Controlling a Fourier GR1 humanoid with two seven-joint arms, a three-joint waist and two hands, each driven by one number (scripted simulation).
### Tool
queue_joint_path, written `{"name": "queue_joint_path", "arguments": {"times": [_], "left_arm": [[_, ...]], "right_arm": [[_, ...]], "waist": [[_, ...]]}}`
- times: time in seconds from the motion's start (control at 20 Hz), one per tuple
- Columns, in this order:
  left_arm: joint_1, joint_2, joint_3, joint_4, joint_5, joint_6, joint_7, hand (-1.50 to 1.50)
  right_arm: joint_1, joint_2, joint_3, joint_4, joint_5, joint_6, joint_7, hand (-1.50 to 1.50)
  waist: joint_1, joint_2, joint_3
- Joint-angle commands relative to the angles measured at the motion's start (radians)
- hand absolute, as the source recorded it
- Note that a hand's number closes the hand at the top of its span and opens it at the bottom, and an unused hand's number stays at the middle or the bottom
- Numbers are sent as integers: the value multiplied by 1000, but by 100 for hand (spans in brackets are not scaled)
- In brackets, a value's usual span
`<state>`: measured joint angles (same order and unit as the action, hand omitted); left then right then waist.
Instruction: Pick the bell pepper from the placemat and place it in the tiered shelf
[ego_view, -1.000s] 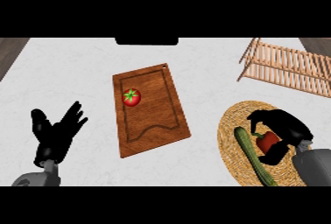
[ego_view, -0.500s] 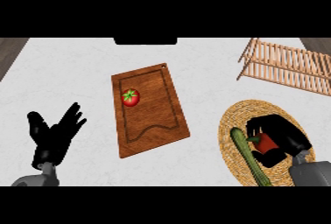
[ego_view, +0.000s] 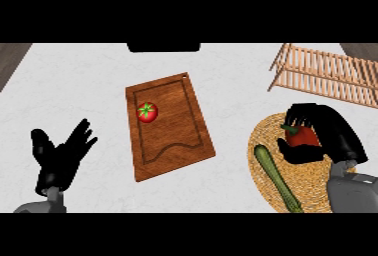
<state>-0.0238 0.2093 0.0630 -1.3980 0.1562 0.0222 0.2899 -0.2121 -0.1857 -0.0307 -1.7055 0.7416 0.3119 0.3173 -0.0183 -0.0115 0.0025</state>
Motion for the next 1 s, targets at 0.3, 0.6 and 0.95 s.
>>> {"name": "queue_joint_path", "arguments": {"times": [0.3,0.6,0.95], "left_arm": [[-21,-26,-9,27,-17,21,16,0],[23,-14,-9,-36,3,-14,38,0],[-12,-23,-2,58,-10,-27,-7,0]], "right_arm": [[-227,-32,-155,-469,-63,175,479,150],[-506,-163,-296,-412,-177,318,688,150],[-682,-348,-463,-129,-263,300,632,150]], "waist": [[2,4,-4],[18,6,-3],[18,11,-4]]}}
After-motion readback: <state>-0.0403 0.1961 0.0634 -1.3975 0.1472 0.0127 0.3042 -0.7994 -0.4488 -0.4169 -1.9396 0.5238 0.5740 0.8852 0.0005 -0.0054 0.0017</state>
